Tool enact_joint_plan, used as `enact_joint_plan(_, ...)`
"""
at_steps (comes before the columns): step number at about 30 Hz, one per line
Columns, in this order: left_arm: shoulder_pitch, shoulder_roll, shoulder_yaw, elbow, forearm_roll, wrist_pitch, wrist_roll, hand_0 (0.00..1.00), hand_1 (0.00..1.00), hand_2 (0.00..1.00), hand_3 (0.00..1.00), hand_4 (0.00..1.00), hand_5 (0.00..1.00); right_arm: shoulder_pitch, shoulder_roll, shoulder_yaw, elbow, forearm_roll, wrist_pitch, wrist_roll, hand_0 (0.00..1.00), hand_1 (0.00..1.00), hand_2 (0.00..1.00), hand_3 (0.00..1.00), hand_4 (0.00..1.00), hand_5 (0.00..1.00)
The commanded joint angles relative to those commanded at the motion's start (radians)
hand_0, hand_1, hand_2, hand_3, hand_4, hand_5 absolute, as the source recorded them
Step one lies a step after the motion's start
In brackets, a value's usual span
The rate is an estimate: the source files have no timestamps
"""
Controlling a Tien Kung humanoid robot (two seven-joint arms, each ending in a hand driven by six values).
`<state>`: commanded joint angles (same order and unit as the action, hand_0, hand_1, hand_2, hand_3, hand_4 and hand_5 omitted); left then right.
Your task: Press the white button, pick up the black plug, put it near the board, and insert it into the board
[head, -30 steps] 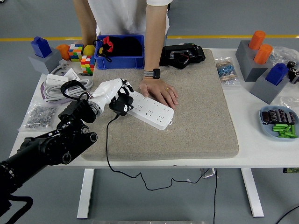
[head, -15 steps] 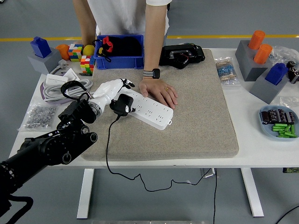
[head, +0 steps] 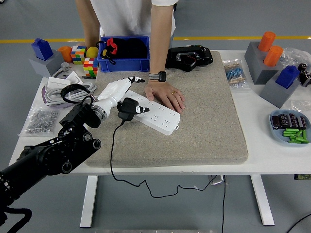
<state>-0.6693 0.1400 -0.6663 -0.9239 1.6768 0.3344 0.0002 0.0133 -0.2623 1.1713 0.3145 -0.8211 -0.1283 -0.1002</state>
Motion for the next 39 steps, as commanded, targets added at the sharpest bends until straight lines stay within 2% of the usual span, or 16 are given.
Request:
enact_joint_plan(3, 0.034, 0.038, -0.015, -0.065, 0.003, 0.023, -0.057, 0.901, 0.93, 0.884, 0.852, 0.998, 0.464, 0.0, 0.0, 0.003, 0.001, -0.002, 0.0, 0.0, 0.597, 0.501, 0.507, 0.531, 0.644, 0.325)
enact_joint_plan(4, 0.043, 0.047, -0.019, -0.079, 0.006, 0.026, -0.072, 0.89, 0.905, 0.83, 0.827, 0.998, 0.504, 0.0, 0.0, 0.004, 0.002, -0.002, 0.0, 0.0, 0.597, 0.501, 0.506, 0.531, 0.644, 0.325)
enact_joint_plan(8, 0.088, 0.097, -0.041, -0.142, 0.006, 0.036, -0.125, 0.89, 0.905, 0.83, 0.827, 0.998, 0.504, -0.001, 0.002, 0.011, 0.001, -0.003, 0.0, 0.001, 0.597, 0.501, 0.506, 0.531, 0.644, 0.325)
enact_joint_plan(9, 0.098, 0.109, -0.045, -0.158, 0.0, 0.035, -0.131, 0.89, 0.905, 0.83, 0.827, 0.998, 0.504, -0.002, 0.002, 0.012, 0.001, -0.003, 0.0, 0.001, 0.597, 0.501, 0.506, 0.531, 0.644, 0.325)
enact_joint_plan(10, 0.111, 0.123, -0.049, -0.179, -0.005, 0.035, -0.137, 0.895, 0.913, 0.826, 0.83, 0.941, 0.557, -0.002, 0.002, 0.014, 0.001, -0.004, 0.0, 0.001, 0.597, 0.505, 0.506, 0.531, 0.644, 0.325)
enact_joint_plan(13, 0.142, 0.155, -0.058, -0.226, 0.008, 0.039, -0.145, 0.895, 0.913, 0.826, 0.83, 0.941, 0.557, -0.001, -0.001, 0.018, 0.001, -0.004, 0.0, 0.001, 0.597, 0.505, 0.506, 0.531, 0.644, 0.325)
enact_joint_plan(16, 0.171, 0.177, -0.061, -0.246, 0.036, 0.042, -0.148, 0.9, 0.92, 0.841, 0.837, 0.924, 0.569, 0.001, -0.003, 0.018, 0.002, -0.004, 0.0, 0.002, 0.597, 0.501, 0.505, 0.531, 0.644, 0.325)
enact_joint_plan(29, 0.221, 0.196, -0.041, -0.196, 0.069, 0.027, -0.124, 0.905, 0.917, 0.848, 0.834, 0.891, 0.595, 0.002, -0.004, 0.011, 0.004, -0.002, 0.0, 0.002, 0.597, 0.5, 0.505, 0.53, 0.644, 0.325)
enact_joint_plan(39, 0.21, 0.191, -0.026, -0.166, 0.075, 0.019, -0.115, 0.892, 0.913, 0.845, 0.833, 0.89, 0.599, 0.006, -0.007, 0.004, 0.004, 0.0, -0.001, 0.001, 0.597, 0.5, 0.505, 0.53, 0.645, 0.324)
